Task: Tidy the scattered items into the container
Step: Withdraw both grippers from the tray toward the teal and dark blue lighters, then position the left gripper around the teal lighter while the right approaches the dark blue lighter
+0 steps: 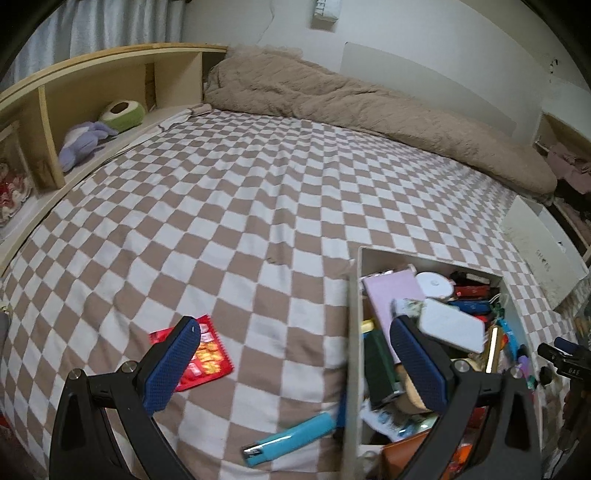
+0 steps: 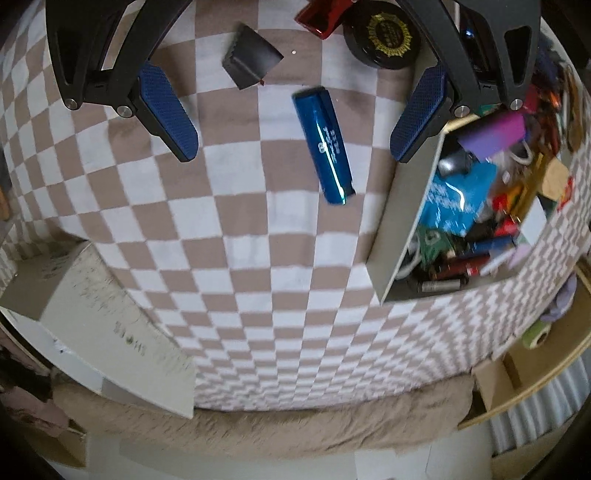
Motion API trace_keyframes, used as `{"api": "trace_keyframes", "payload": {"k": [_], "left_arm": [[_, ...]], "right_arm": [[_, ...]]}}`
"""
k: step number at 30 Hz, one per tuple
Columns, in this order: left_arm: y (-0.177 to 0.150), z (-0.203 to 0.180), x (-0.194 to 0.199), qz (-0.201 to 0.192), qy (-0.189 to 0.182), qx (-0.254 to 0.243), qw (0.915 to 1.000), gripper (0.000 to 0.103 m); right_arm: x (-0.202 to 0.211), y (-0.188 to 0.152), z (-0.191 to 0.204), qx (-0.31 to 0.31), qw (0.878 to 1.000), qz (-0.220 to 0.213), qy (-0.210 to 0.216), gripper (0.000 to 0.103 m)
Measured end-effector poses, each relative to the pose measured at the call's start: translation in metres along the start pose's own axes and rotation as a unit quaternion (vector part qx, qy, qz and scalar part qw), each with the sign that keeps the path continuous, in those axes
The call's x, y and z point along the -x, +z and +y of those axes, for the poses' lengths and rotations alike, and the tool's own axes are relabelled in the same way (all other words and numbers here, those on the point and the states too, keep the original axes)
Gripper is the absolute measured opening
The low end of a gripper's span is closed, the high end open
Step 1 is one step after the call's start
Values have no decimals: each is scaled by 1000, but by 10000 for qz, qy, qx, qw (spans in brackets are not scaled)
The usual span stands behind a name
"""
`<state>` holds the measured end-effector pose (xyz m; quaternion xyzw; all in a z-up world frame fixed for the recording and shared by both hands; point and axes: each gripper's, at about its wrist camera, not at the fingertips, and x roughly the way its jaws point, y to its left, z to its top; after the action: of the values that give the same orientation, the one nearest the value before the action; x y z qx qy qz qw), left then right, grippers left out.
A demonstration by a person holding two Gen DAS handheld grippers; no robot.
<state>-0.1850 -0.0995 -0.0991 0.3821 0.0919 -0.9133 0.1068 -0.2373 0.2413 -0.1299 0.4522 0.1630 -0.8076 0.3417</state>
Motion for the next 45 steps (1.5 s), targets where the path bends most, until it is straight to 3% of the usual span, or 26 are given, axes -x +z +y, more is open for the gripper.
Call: {"api": "trace_keyframes", "payload": {"k": [6,11,18,21,24,29,34,35,37,41,44,45], "left_arm": [[-4,21,1,56,98,214,9997,103],[-12,31,3,174,200,92,9996,103],[-33,47,0,573,-128,-119,9982,103],[-38,45,-2,799,-227,-433,9956,103],[-44,36,-2,1013,-251,-1062,9888,103],[-58,14,1,1167,-222,-2250,9671,103],[-71,1,-7,1165,-378,-2832,9512,103],[-73,0,-10,1201,-438,-2883,9490,101],[-76,0,-16,1327,-566,-2937,9449,84],[-84,-1,-27,1566,-675,-2990,9389,61],[-86,-2,-29,1561,-797,-2958,9390,53],[-86,-3,-28,1564,-857,-2934,9392,43]], "right_arm": [[-18,-5,5,243,9991,347,-8,103],[-27,-5,-1,169,9987,439,192,103],[-31,-4,-12,154,9991,380,135,103],[-32,-6,-13,239,9991,356,70,103],[-31,-6,-16,213,9992,318,63,103],[-31,-4,-28,63,9996,238,-147,103],[-29,-5,-40,-150,9994,174,-244,103],[-29,-6,-42,-186,9993,164,-270,103],[-27,-4,-48,-333,9985,122,-407,103],[-25,-2,-63,-626,9968,76,-499,103],[-23,-1,-63,-620,9966,78,-533,103],[-24,0,-61,-601,9966,88,-560,103]]}}
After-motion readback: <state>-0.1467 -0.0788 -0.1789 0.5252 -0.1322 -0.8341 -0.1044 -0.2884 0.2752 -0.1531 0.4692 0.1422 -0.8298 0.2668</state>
